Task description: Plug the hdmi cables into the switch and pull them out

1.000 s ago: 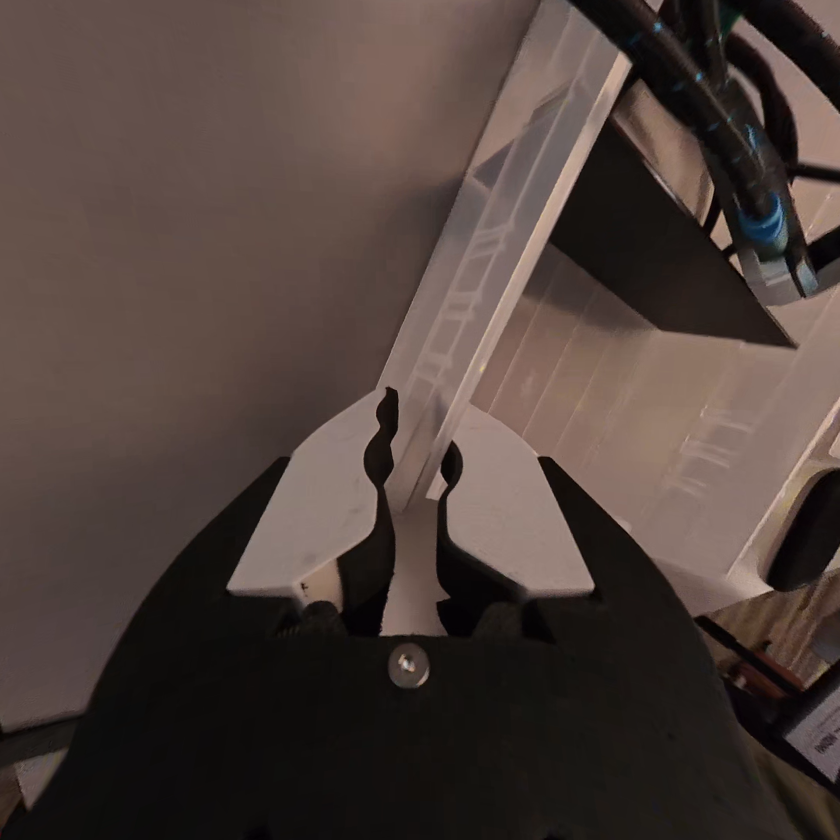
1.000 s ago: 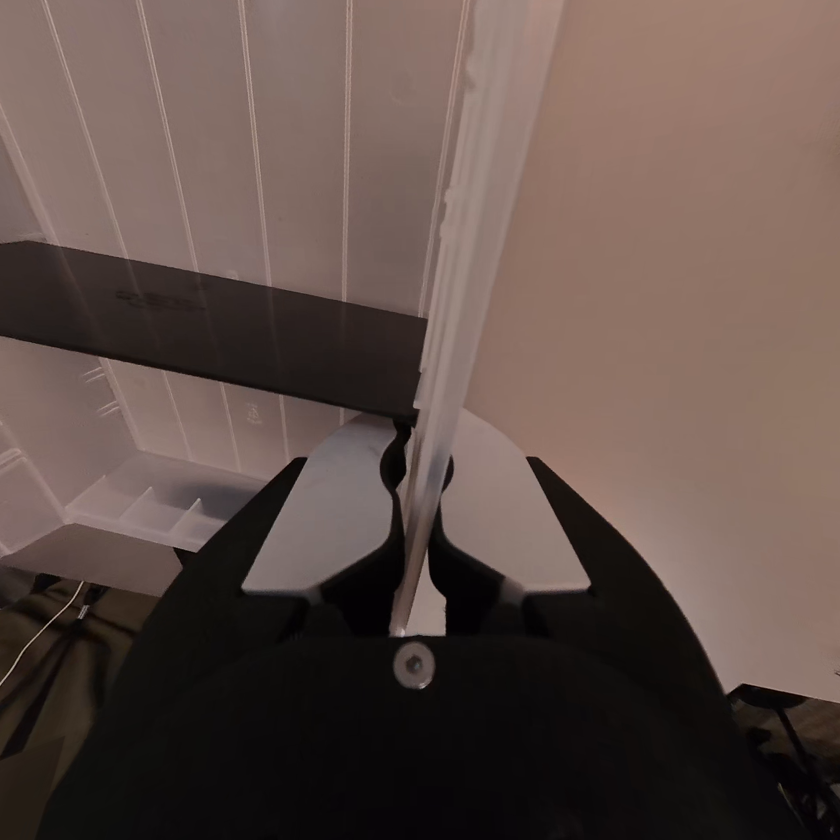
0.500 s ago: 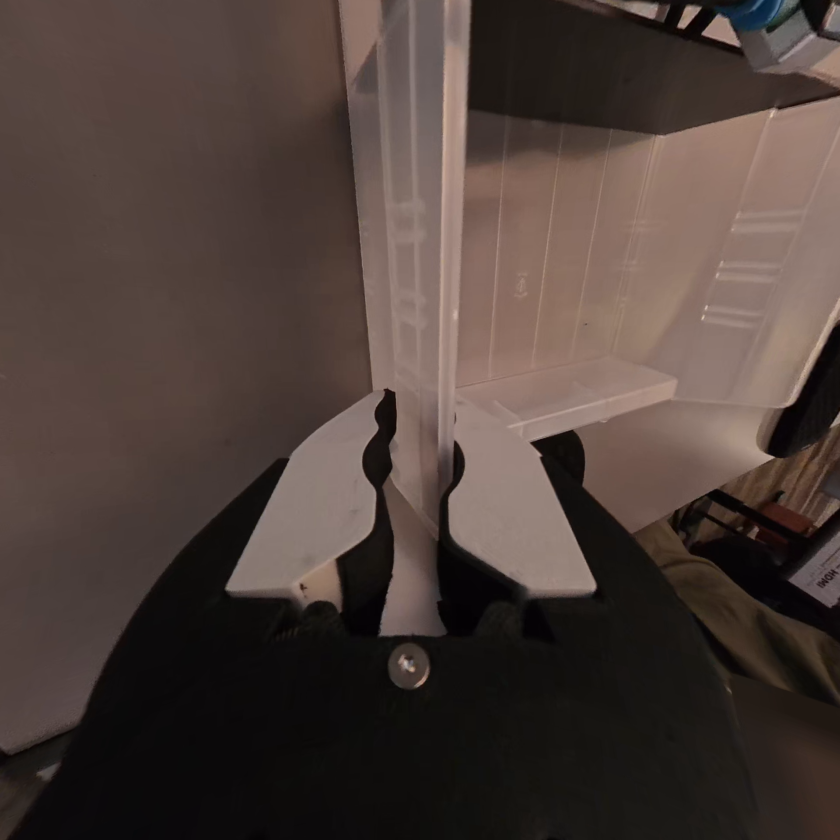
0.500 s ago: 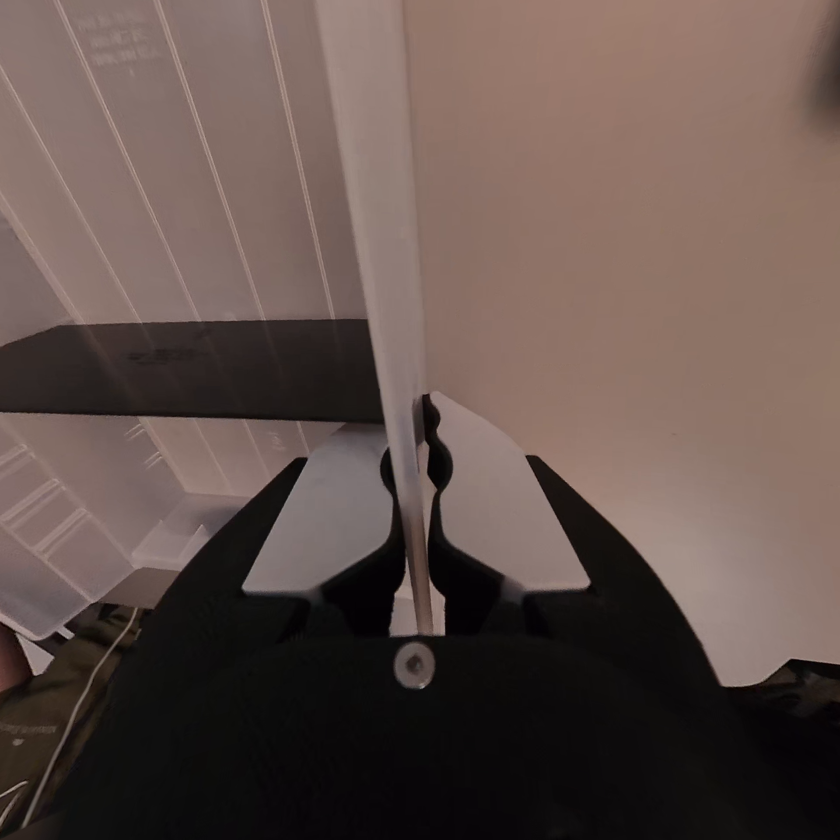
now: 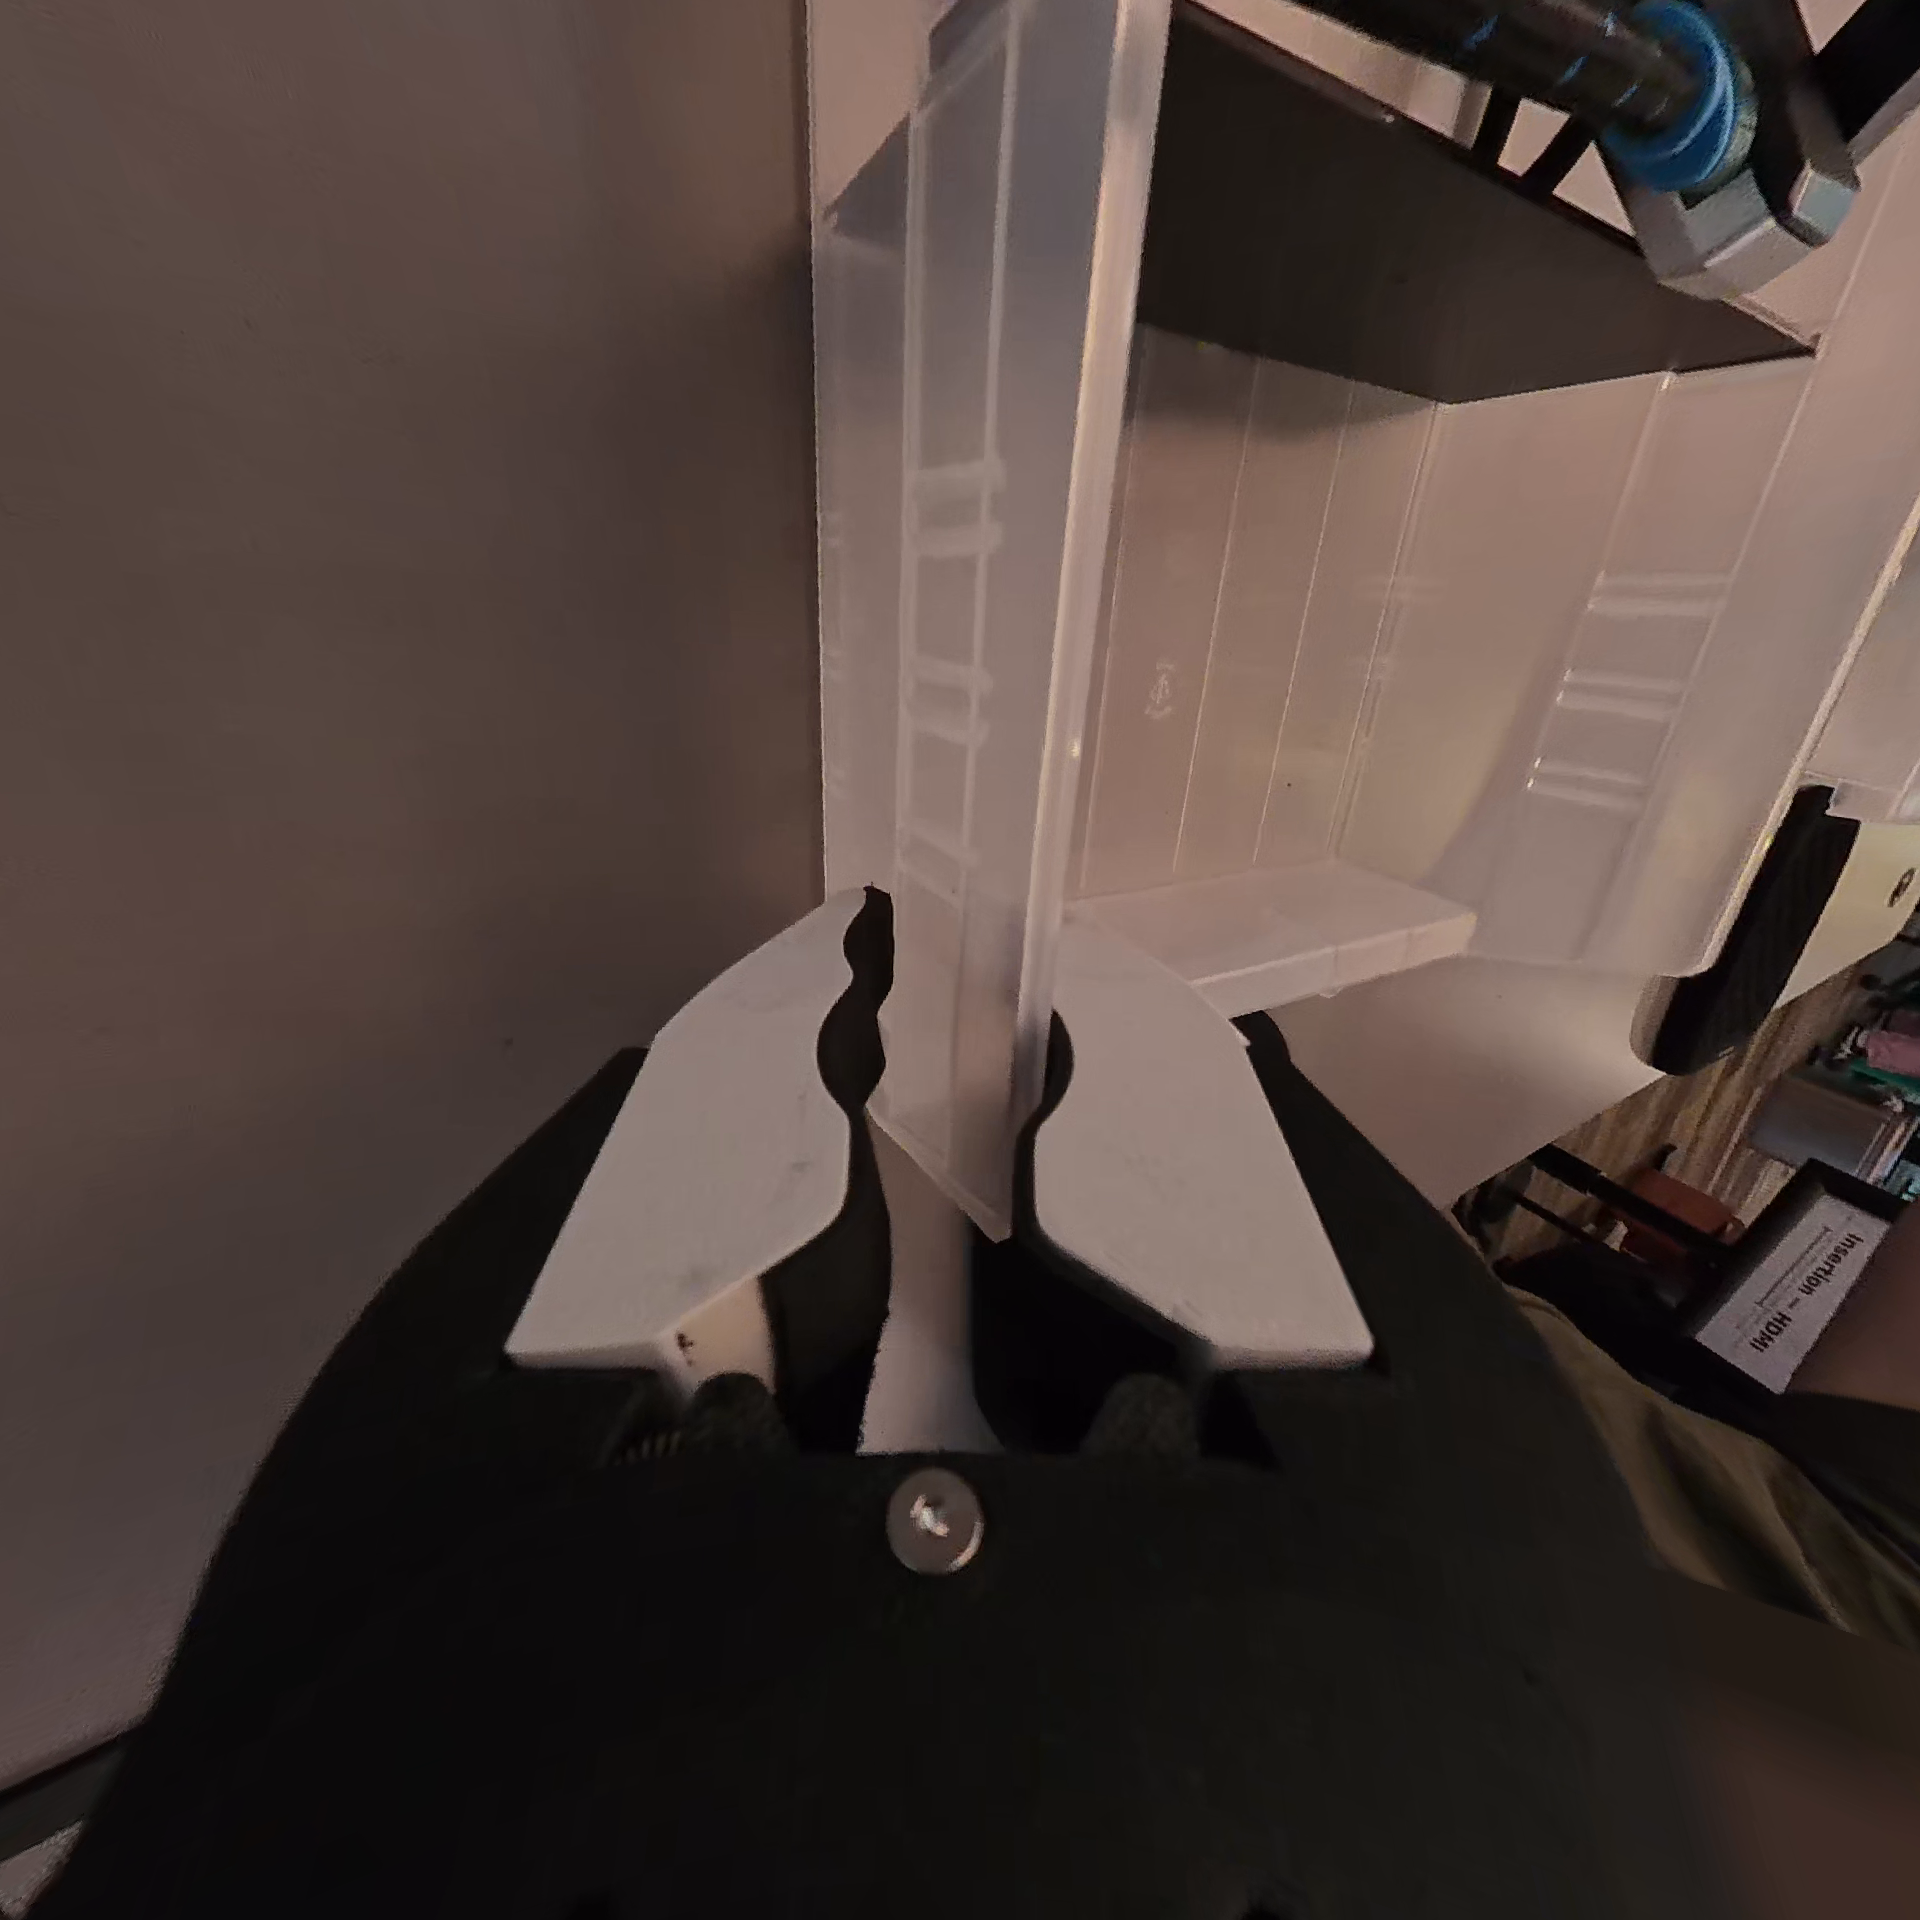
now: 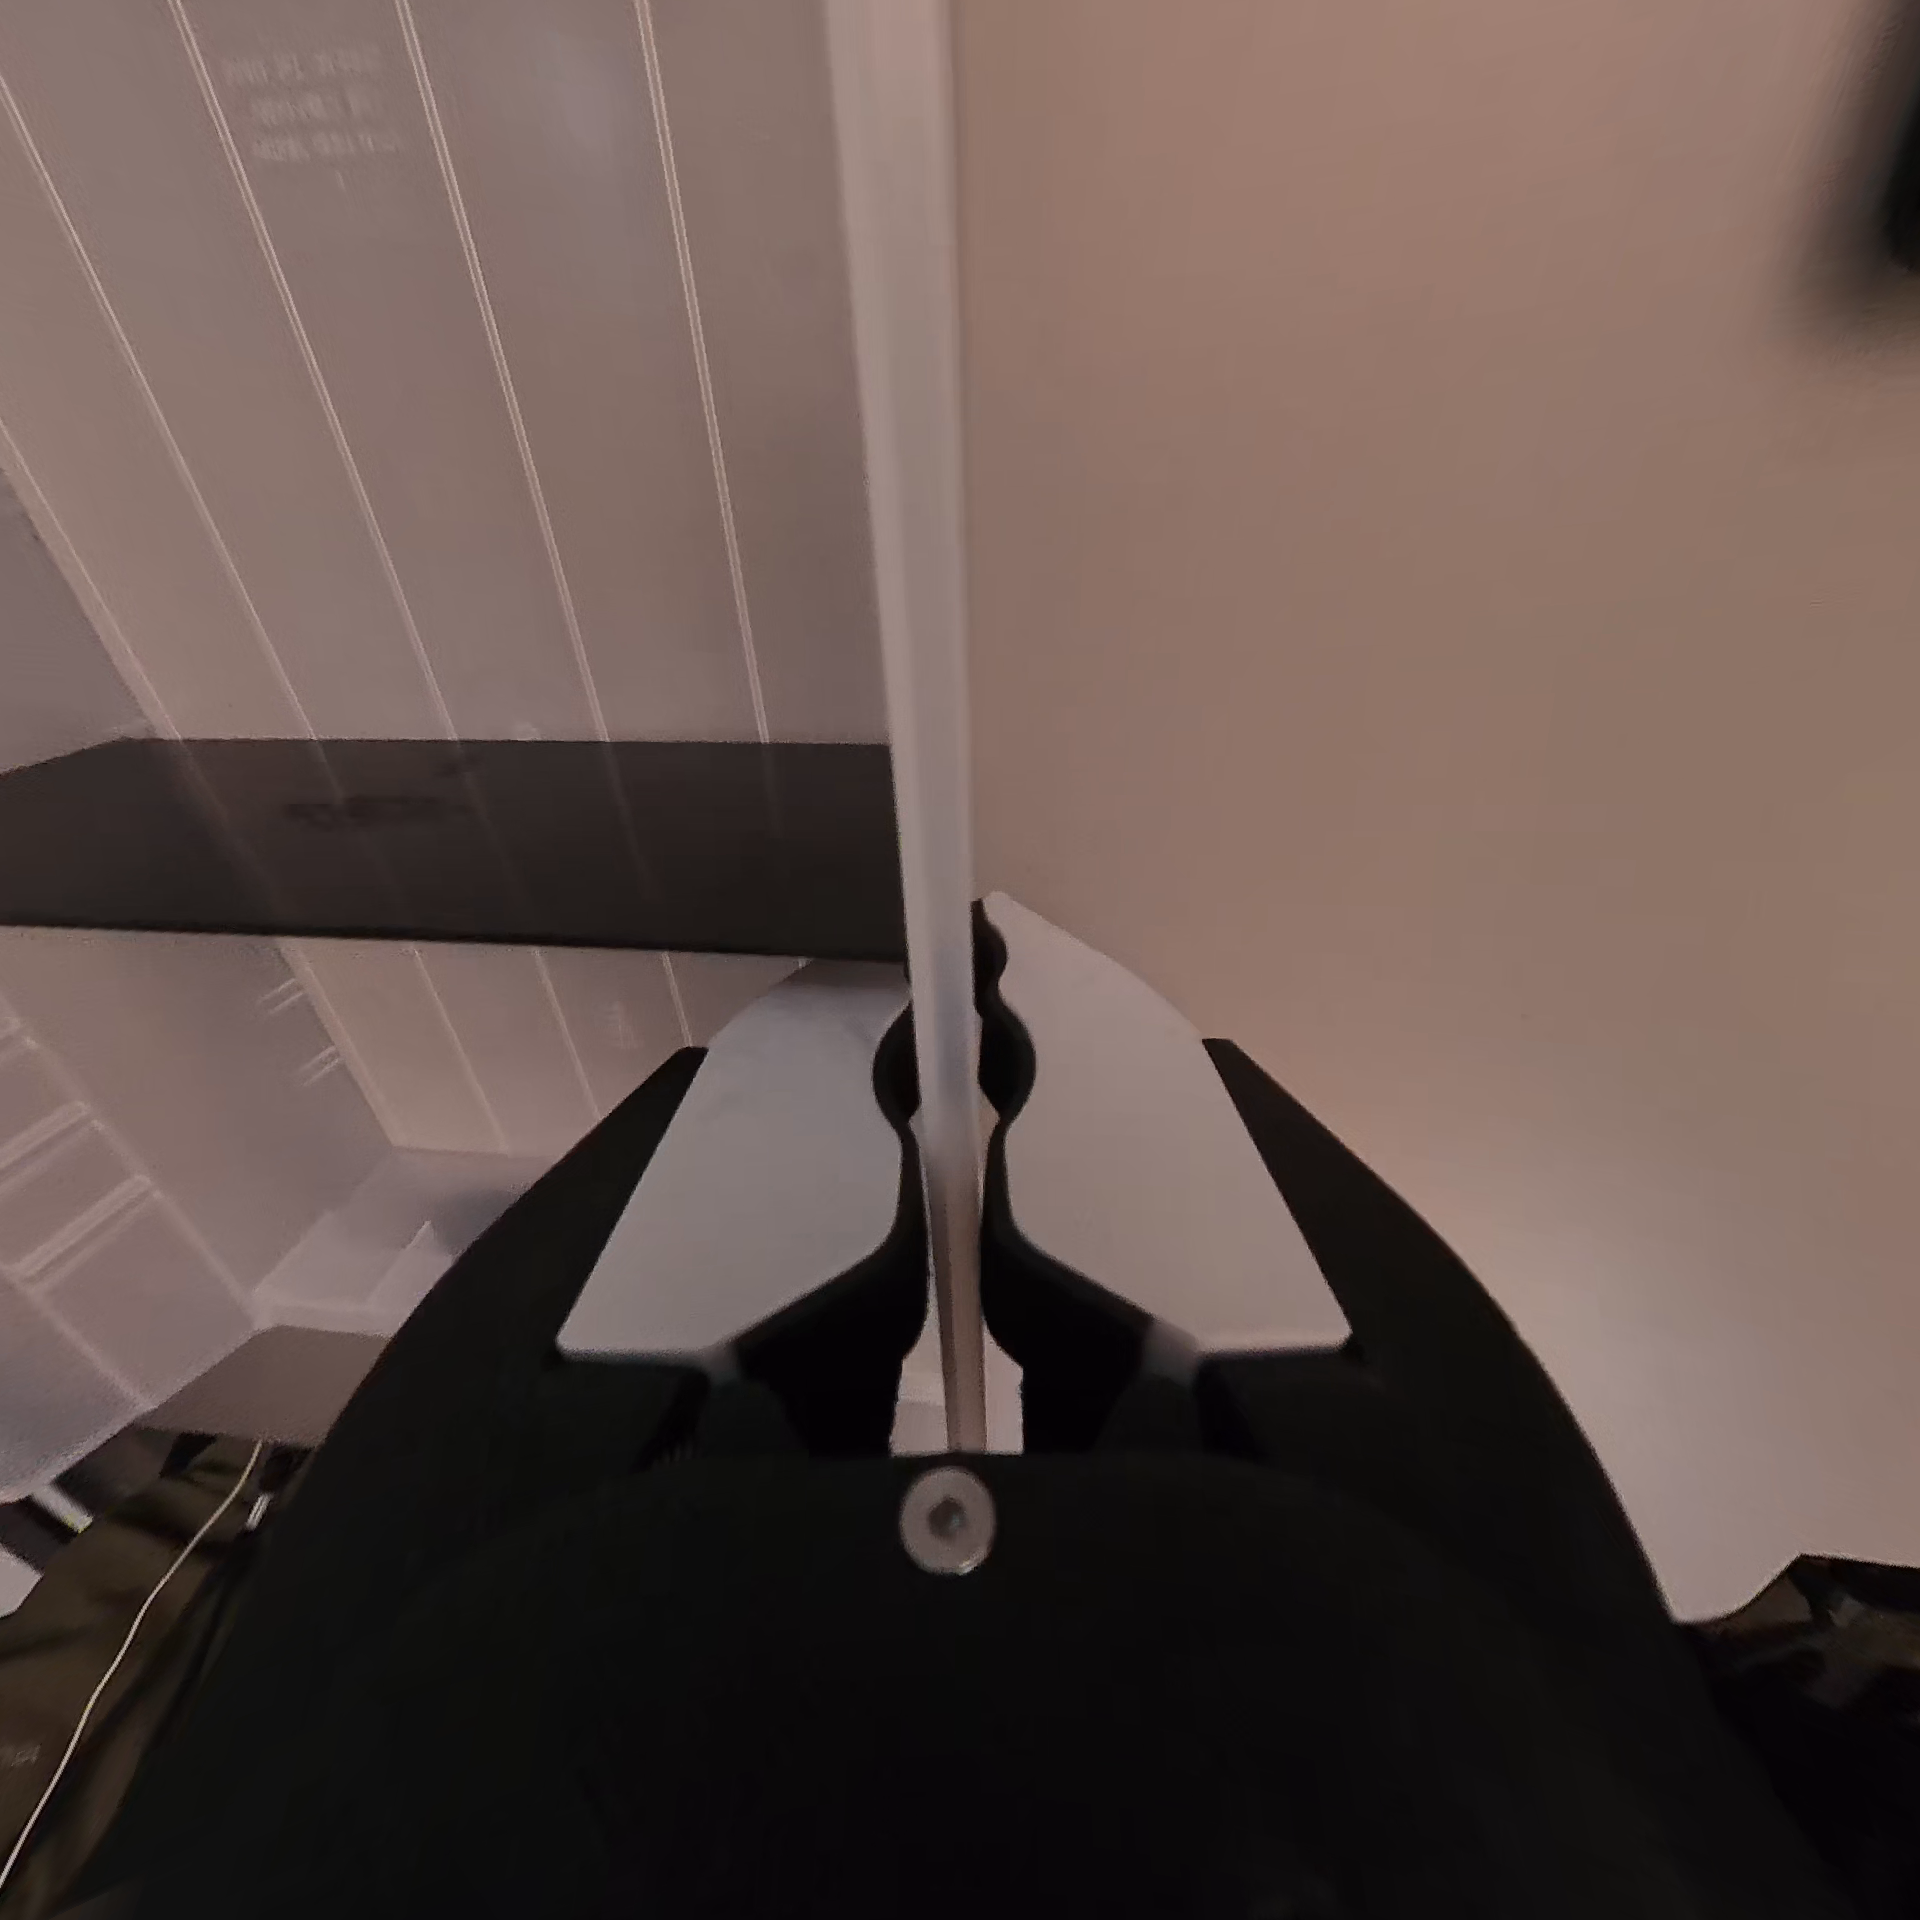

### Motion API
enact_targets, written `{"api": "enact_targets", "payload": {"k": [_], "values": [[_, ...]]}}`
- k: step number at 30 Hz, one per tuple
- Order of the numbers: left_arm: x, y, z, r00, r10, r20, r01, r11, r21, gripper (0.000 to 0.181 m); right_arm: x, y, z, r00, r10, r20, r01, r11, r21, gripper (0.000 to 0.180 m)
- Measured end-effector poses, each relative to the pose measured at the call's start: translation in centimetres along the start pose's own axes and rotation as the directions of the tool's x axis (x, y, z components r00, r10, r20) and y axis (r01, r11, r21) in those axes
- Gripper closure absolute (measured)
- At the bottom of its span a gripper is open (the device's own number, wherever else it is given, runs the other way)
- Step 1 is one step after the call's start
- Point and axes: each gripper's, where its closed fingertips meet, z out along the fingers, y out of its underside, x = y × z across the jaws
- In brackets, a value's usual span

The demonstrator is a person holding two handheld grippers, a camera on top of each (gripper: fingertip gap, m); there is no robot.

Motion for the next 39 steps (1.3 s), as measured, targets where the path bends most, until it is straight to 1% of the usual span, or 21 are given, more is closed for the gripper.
{"api": "enact_targets", "payload": {"k": [3,5,8,11,13,15,16,18,19,20,21,23,25,27,30,31,32,33,35,37,39], "values": [[0.2,0.1,-0.2,0.999,-0.020,-0.032,0.020,1.000,0.015,0.155,0.1,-0.3,0.2,1.000,-0.006,-0.002,0.006,0.999,0.041,0.174],[0.3,0.0,-1.0,0.998,-0.042,-0.050,0.044,0.998,0.045,0.153,0.1,-0.7,-0.2,1.000,-0.020,-0.020,0.022,0.996,0.089,0.170],[0.3,-0.4,-3.3,0.997,-0.063,-0.038,0.068,0.985,0.157,0.153,0.3,-1.5,-1.6,0.997,-0.039,-0.067,0.049,0.985,0.166,0.151],[1.1,-1.5,-6.8,1.000,-0.029,-0.010,0.030,0.945,0.326,0.153,0.6,-1.8,-4.0,0.990,-0.053,-0.130,0.081,0.972,0.219,0.145],[3.8,-2.9,-9.5,0.995,0.089,-0.038,-0.061,0.882,0.467,0.155,0.5,-2.3,-6.3,0.984,-0.059,-0.170,0.107,0.951,0.289,0.144],[7.5,-4.3,-11.6,0.959,0.281,-0.037,-0.207,0.783,0.586,0.155,0.0,-2.9,-8.6,0.979,-0.061,-0.196,0.134,0.914,0.383,0.143],[9.2,-5.2,-12.2,0.929,0.370,0.001,-0.287,0.719,0.633,0.153,-0.3,-2.9,-9.3,0.978,-0.067,-0.200,0.146,0.899,0.412,0.143],[11.6,-6.7,-12.0,0.870,0.480,0.114,-0.423,0.605,0.675,0.137,-0.3,-2.4,-9.4,0.977,-0.081,-0.196,0.157,0.897,0.413,0.143],[11.9,-7.4,-11.2,0.852,0.493,0.179,-0.475,0.582,0.660,0.134,0.0,-1.9,-8.8,0.981,-0.082,-0.177,0.146,0.910,0.388,0.141],[11.2,-7.9,-10.1,0.849,0.466,0.248,-0.510,0.604,0.613,0.135,0.2,-1.6,-8.0,0.986,-0.080,-0.146,0.128,0.923,0.362,0.140],[9.7,-8.0,-9.0,0.847,0.423,0.322,-0.531,0.656,0.536,0.139,0.6,-1.3,-7.1,0.990,-0.073,-0.118,0.110,0.933,0.342,0.139],[7.0,-8.1,-7.6,0.831,0.355,0.427,-0.530,0.738,0.418,0.129,1.2,-0.6,-5.5,0.994,-0.071,-0.085,0.093,0.950,0.298,0.139],[5.3,-7.8,-6.5,0.842,0.319,0.436,-0.490,0.791,0.367,0.120,1.7,-0.2,-4.3,0.994,-0.074,-0.080,0.093,0.957,0.274,0.140],[3.5,-7.2,-5.2,0.880,0.262,0.397,-0.398,0.863,0.313,0.108,1.4,-0.2,-3.4,0.995,-0.090,-0.041,0.098,0.959,0.265,0.142],[0.9,-6.6,-3.1,0.902,0.187,0.389,-0.293,0.928,0.231,0.109,1.2,0.3,-2.4,0.995,-0.098,-0.027,0.101,0.974,0.201,0.146],[0.1,-6.5,-2.5,0.907,0.154,0.392,-0.254,0.943,0.216,0.115,1.2,0.5,-2.1,0.994,-0.102,-0.029,0.106,0.979,0.176,0.149],[-0.4,-6.5,-2.1,0.922,0.109,0.371,-0.201,0.954,0.220,0.129,1.1,0.7,-1.8,0.993,-0.110,-0.034,0.114,0.982,0.154,0.152],[-0.3,-6.5,-1.7,0.951,0.061,0.303,-0.136,0.963,0.234,0.154,1.0,0.8,-1.6,0.992,-0.123,-0.042,0.127,0.982,0.136,0.155],[0.6,-6.3,-1.1,0.993,-0.013,0.117,-0.015,0.971,0.238,0.172,1.0,0.7,-1.3,0.990,-0.133,-0.056,0.139,0.982,0.125,0.157],[0.7,-6.2,-1.0,0.999,-0.035,0.034,0.026,0.969,0.246,0.169,0.9,0.7,-1.2,0.990,-0.131,-0.052,0.137,0.983,0.124,0.159],[0.5,-6.2,-1.1,1.000,-0.023,0.015,0.018,0.966,0.258,0.168,0.8,0.6,-1.0,0.990,-0.133,-0.044,0.137,0.983,0.124,0.160]]}}
